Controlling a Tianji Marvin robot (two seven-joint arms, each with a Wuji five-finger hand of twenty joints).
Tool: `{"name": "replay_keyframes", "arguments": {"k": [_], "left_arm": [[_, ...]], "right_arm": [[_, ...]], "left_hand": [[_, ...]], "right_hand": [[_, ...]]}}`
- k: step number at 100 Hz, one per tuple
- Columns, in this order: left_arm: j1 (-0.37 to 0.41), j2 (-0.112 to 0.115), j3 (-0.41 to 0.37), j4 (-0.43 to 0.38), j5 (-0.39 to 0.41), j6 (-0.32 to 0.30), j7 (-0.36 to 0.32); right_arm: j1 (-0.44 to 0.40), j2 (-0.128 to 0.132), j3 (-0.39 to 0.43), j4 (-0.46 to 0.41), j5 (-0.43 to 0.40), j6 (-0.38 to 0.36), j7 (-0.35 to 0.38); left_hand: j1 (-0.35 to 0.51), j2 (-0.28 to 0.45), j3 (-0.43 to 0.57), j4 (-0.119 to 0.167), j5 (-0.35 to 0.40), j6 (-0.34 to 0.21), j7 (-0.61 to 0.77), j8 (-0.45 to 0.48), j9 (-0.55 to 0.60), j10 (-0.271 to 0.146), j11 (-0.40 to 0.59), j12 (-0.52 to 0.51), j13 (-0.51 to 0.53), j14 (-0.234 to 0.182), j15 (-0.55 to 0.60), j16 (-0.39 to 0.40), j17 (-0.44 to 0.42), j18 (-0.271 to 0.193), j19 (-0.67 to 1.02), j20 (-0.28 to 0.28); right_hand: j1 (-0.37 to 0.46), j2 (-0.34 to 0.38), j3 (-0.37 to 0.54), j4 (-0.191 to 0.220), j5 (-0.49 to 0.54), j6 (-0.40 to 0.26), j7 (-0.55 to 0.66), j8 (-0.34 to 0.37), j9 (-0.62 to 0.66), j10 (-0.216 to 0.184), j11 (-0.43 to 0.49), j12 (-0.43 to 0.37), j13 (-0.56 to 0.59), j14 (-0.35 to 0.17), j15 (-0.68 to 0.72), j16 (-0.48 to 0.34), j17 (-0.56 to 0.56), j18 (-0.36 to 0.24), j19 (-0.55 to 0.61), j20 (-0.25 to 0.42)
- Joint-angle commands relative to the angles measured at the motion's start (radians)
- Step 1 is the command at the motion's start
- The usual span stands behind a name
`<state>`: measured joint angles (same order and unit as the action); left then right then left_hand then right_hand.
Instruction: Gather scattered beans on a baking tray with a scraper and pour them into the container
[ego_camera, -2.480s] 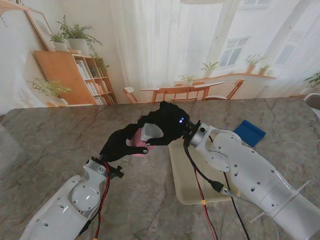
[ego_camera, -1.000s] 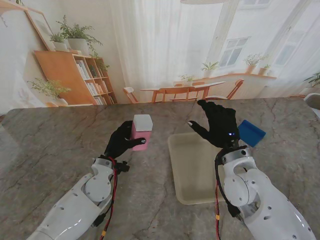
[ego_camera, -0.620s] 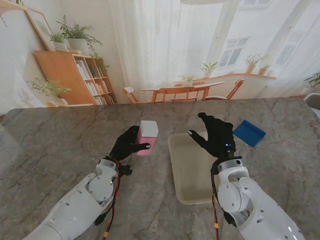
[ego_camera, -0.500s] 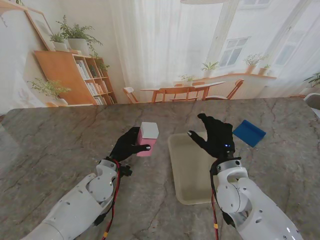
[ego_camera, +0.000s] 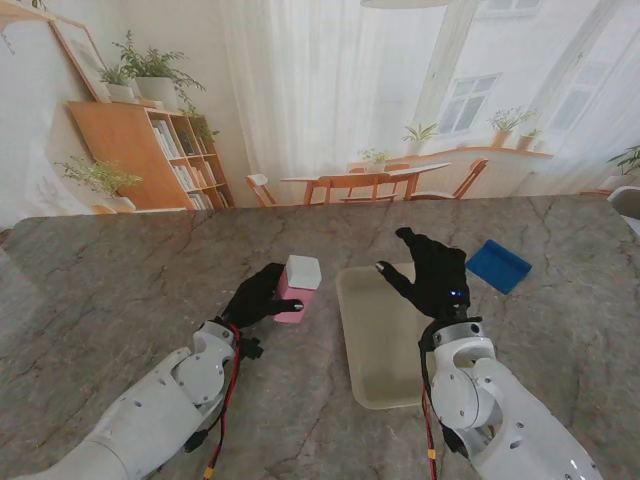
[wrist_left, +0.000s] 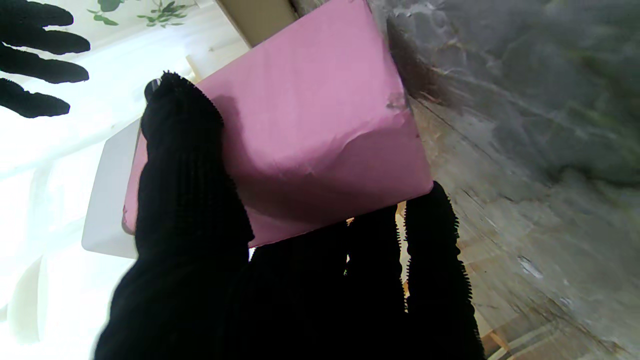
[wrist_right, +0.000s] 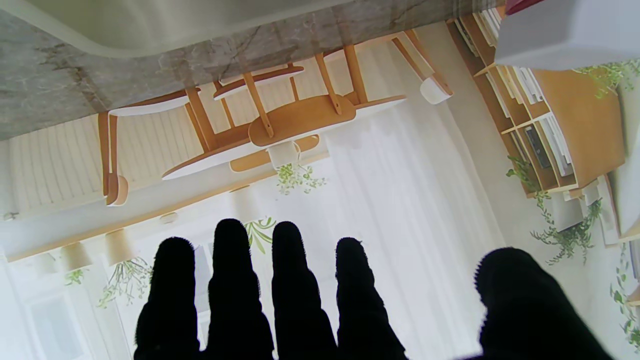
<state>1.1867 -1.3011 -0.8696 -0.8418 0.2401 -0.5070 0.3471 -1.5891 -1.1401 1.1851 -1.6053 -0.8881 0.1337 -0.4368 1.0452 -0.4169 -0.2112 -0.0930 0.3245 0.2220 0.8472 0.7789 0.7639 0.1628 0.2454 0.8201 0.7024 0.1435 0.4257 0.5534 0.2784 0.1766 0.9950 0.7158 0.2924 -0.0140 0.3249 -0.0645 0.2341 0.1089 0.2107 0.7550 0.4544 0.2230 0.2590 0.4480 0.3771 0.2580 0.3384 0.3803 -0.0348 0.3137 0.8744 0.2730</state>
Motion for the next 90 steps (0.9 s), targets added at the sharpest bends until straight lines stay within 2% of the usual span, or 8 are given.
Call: {"name": "replay_keyframes", "arguments": {"k": [1,30,38,43,50,56,66,90], "left_arm": [[0.002,0.0,0.004,0.003,0.003,0.0,-0.004],[0.02,0.019,-0.009,-0.012,0.014,0.028,-0.033],[0.035,0.03,-0.021,-0.034,0.025,0.043,-0.042],[0.045,0.037,-0.03,-0.049,0.032,0.052,-0.05],[0.06,0.046,-0.043,-0.068,0.037,0.063,-0.062],[0.073,0.053,-0.055,-0.086,0.034,0.069,-0.08],[0.099,0.074,-0.074,-0.125,0.028,0.077,-0.137],[0.129,0.119,-0.101,-0.19,0.026,0.087,-0.269]], "right_arm": [[-0.005,-0.005,-0.001,-0.001,0.004,-0.001,0.012],[-0.005,-0.006,0.0,-0.001,0.011,-0.004,0.014],[-0.005,-0.006,0.0,-0.001,0.012,-0.004,0.015],[-0.005,-0.006,0.0,-0.001,0.013,-0.003,0.016],[-0.006,-0.006,0.0,-0.001,0.014,-0.003,0.017],[-0.006,-0.006,0.001,-0.001,0.014,-0.002,0.017],[-0.007,-0.006,0.001,-0.002,0.014,0.001,0.017],[-0.008,-0.006,0.003,-0.004,0.017,0.007,0.022]], "left_hand": [[0.136,0.23,0.172,0.021,0.044,-0.143,0.269,0.03,0.048,-0.156,0.156,0.002,-0.014,-0.021,0.007,-0.008,-0.015,0.001,0.025,-0.02],[0.126,0.227,0.173,0.024,0.053,-0.131,0.229,-0.017,0.026,-0.131,0.141,-0.06,-0.026,-0.009,-0.015,-0.027,-0.026,0.01,0.013,-0.029],[0.119,0.219,0.175,0.025,0.055,-0.105,0.144,0.0,-0.005,-0.109,0.145,-0.154,-0.041,-0.002,-0.028,-0.043,-0.035,0.017,0.003,-0.036],[0.115,0.215,0.176,0.025,0.059,-0.075,0.05,0.035,-0.023,-0.088,0.143,-0.258,-0.053,0.007,-0.037,-0.051,-0.043,0.024,-0.006,-0.04],[0.087,0.241,0.176,0.028,0.07,-0.021,-0.149,0.063,-0.059,-0.043,0.096,-0.296,-0.087,0.025,-0.054,-0.059,-0.066,0.043,-0.026,-0.044],[0.047,0.275,0.18,0.045,0.08,0.035,-0.308,0.013,-0.093,-0.012,0.052,-0.317,-0.126,0.042,-0.079,-0.073,-0.096,0.067,-0.06,-0.055],[0.005,0.258,0.185,0.053,0.058,0.092,-0.532,-0.092,-0.165,0.031,-0.03,-0.366,-0.199,0.062,-0.126,-0.099,-0.155,0.097,-0.124,-0.064],[-0.137,0.211,0.198,0.063,-0.066,0.2,-0.765,-0.235,-0.351,0.11,-0.162,-0.465,-0.375,0.103,-0.241,-0.168,-0.279,0.13,-0.327,-0.107]], "right_hand": [[0.006,-0.002,-0.02,0.031,0.017,-0.014,0.005,0.011,0.012,-0.009,-0.011,0.016,0.011,-0.002,0.004,0.011,-0.003,0.01,-0.022,0.02],[0.008,-0.002,-0.019,0.031,0.019,-0.017,0.008,0.006,0.022,-0.013,-0.009,0.021,0.023,-0.004,0.009,0.015,0.003,0.009,-0.025,0.025],[0.008,-0.002,-0.02,0.031,0.022,-0.018,0.01,0.006,0.025,-0.015,-0.008,0.022,0.026,-0.002,0.011,0.017,0.004,0.012,-0.025,0.026],[0.008,-0.002,-0.02,0.031,0.021,-0.02,0.01,0.006,0.028,-0.015,-0.007,0.023,0.028,-0.001,0.012,0.018,0.004,0.014,-0.026,0.026],[0.009,-0.002,-0.019,0.031,0.022,-0.021,0.011,0.005,0.028,-0.015,-0.007,0.024,0.028,-0.001,0.013,0.019,0.005,0.008,-0.026,0.027],[0.009,-0.002,-0.02,0.031,0.024,-0.02,0.012,0.005,0.029,-0.015,-0.006,0.024,0.029,0.0,0.015,0.02,0.005,0.009,-0.026,0.028],[0.009,-0.002,-0.02,0.031,0.024,-0.02,0.013,0.004,0.03,-0.014,-0.006,0.025,0.029,0.001,0.016,0.021,0.005,0.013,-0.027,0.029],[0.01,-0.002,-0.021,0.031,0.025,-0.021,0.014,0.002,0.032,-0.016,-0.006,0.027,0.032,0.003,0.02,0.025,0.004,0.011,-0.028,0.031]]}}
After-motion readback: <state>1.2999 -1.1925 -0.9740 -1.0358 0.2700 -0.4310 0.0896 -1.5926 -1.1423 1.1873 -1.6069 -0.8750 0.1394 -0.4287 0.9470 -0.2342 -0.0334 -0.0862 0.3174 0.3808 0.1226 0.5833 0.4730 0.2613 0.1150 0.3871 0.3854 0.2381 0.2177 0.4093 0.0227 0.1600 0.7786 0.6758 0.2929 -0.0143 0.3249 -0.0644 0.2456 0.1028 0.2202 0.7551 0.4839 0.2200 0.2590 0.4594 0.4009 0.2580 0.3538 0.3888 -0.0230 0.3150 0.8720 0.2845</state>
